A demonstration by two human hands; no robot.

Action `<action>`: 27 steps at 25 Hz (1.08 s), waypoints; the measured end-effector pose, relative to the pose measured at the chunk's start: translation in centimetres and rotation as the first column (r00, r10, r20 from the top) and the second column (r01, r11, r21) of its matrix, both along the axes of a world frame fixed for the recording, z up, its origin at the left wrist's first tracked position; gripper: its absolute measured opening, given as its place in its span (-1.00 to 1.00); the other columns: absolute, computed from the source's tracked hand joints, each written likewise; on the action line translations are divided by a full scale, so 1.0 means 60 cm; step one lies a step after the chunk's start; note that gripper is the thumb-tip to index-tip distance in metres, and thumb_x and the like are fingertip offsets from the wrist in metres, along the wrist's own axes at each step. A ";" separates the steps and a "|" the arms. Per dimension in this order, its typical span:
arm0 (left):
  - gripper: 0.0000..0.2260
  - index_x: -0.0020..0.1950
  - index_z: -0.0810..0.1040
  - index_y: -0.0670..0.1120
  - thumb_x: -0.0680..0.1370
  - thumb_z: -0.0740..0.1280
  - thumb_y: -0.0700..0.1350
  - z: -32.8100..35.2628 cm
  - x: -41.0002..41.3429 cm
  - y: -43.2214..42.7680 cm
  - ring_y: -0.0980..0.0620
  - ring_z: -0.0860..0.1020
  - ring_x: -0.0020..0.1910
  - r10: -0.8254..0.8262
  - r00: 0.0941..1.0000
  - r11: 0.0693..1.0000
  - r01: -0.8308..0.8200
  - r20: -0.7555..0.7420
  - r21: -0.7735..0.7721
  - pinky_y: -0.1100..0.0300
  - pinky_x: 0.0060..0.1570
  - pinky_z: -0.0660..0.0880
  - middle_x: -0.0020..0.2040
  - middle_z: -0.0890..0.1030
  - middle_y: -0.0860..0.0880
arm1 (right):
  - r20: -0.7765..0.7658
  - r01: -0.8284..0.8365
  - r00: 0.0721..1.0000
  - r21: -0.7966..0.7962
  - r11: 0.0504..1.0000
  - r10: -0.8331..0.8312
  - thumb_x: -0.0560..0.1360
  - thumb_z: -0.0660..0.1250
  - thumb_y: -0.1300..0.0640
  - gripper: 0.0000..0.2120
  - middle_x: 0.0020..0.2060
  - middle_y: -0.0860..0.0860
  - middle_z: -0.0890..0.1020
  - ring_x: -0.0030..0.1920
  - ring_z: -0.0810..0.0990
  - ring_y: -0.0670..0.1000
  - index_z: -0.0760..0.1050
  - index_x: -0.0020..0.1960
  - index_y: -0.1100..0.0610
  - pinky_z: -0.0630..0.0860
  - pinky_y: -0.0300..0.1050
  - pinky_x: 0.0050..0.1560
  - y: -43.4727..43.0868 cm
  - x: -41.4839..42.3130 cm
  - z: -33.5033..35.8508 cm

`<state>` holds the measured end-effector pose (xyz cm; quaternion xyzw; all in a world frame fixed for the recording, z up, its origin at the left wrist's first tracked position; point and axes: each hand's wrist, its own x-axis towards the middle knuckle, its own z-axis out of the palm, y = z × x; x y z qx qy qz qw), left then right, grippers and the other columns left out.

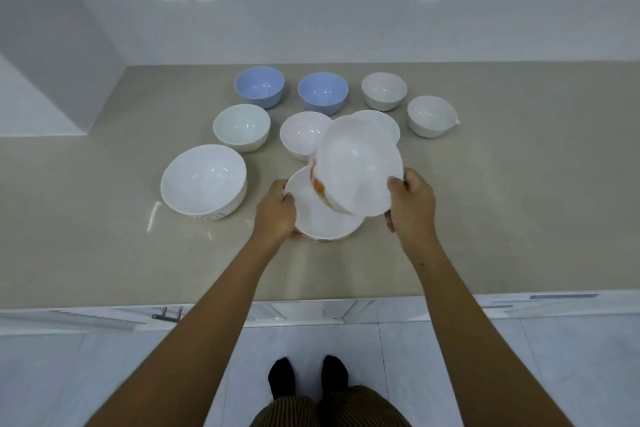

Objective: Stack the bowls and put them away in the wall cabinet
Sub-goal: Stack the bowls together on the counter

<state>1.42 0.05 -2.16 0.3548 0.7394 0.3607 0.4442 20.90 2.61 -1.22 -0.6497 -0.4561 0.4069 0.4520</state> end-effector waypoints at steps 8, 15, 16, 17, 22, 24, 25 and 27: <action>-0.64 0.06 0.58 0.05 0.63 0.06 0.18 0.019 -0.011 -0.001 -0.11 0.63 -0.04 0.015 0.971 0.997 0.004 0.237 -0.083 -0.16 -0.04 0.64 0.09 0.62 -0.10 | 0.683 -0.139 0.673 -0.260 0.956 0.284 0.59 0.07 0.10 -0.69 0.09 0.19 0.59 0.10 0.55 0.26 0.43 0.27 0.12 0.37 -0.03 -0.09 -0.001 -0.050 -0.012; -0.62 0.33 0.43 -0.09 0.54 0.08 -0.26 0.017 -0.045 -0.033 -0.19 0.60 -0.01 -0.129 0.991 0.990 0.130 0.023 -0.049 -0.20 -0.21 0.66 0.19 0.54 -0.14 | 0.667 -0.106 0.714 -0.199 0.974 0.213 0.63 -0.08 -0.12 -0.50 -0.11 0.16 0.63 -0.16 0.49 0.17 0.51 -0.12 0.14 0.31 -0.07 -0.17 0.004 -0.069 -0.009; -0.62 0.34 0.42 -0.08 0.55 0.08 -0.25 0.016 -0.055 -0.041 -0.18 0.60 -0.01 -0.147 0.989 0.987 0.147 0.003 -0.064 -0.21 -0.21 0.66 0.18 0.54 -0.13 | 0.657 -0.114 0.726 -0.175 0.978 0.202 0.64 -0.06 -0.11 -0.54 -0.13 0.16 0.62 -0.19 0.46 0.15 0.46 -0.18 0.13 0.30 -0.08 -0.18 0.010 -0.077 -0.005; -0.62 0.36 0.40 -0.07 0.56 0.08 -0.25 0.013 -0.068 -0.050 -0.18 0.59 -0.01 -0.162 0.987 0.984 0.160 -0.018 -0.081 -0.21 -0.20 0.66 0.17 0.53 -0.13 | 0.655 -0.138 0.727 -0.154 0.978 0.206 0.64 -0.03 -0.08 -0.58 -0.15 0.16 0.61 -0.19 0.48 0.16 0.42 -0.20 0.13 0.30 -0.08 -0.19 0.015 -0.089 0.000; -0.62 0.39 0.41 -0.04 0.59 0.12 -0.24 0.009 -0.110 -0.081 0.02 0.57 -0.14 -0.137 0.990 0.988 0.138 0.010 -0.065 0.00 -0.32 0.68 0.12 0.53 -0.07 | 0.663 -0.369 0.690 -0.022 0.929 0.290 0.58 0.11 0.03 -0.70 -0.30 0.06 0.52 -0.26 0.45 0.12 0.46 -0.20 0.16 0.28 -0.11 -0.28 0.050 -0.205 0.026; -0.65 0.36 0.44 -0.04 0.59 0.14 -0.22 0.009 -0.115 -0.087 0.09 0.57 -0.17 -0.128 0.991 0.991 0.130 0.046 -0.037 0.03 -0.33 0.68 0.13 0.56 -0.08 | 0.627 -0.469 0.652 -0.106 0.877 0.425 0.53 0.16 0.03 -0.73 -0.33 0.03 0.53 -0.27 0.48 0.12 0.53 -0.18 0.16 0.33 -0.13 -0.30 0.078 -0.264 0.031; -0.66 0.36 0.45 -0.05 0.59 0.15 -0.21 0.009 -0.117 -0.090 0.07 0.58 -0.16 -0.123 0.990 0.992 0.125 0.065 -0.028 -0.03 -0.29 0.68 0.15 0.57 -0.10 | 0.598 -0.518 0.611 -0.193 0.833 0.518 0.50 0.19 0.01 -0.74 -0.30 0.04 0.57 -0.23 0.53 0.12 0.56 -0.15 0.15 0.40 -0.12 -0.26 0.091 -0.291 0.032; -0.65 0.37 0.45 -0.06 0.59 0.18 -0.19 0.008 -0.119 -0.094 -0.04 0.61 -0.09 -0.117 0.989 0.992 0.120 0.095 -0.025 -0.15 -0.20 0.67 0.18 0.58 -0.12 | 0.537 -0.586 0.504 -0.362 0.725 0.676 0.47 0.26 -0.01 -0.74 -0.19 0.08 0.65 -0.14 0.61 0.12 0.58 -0.08 0.17 0.55 -0.05 -0.10 0.111 -0.328 0.026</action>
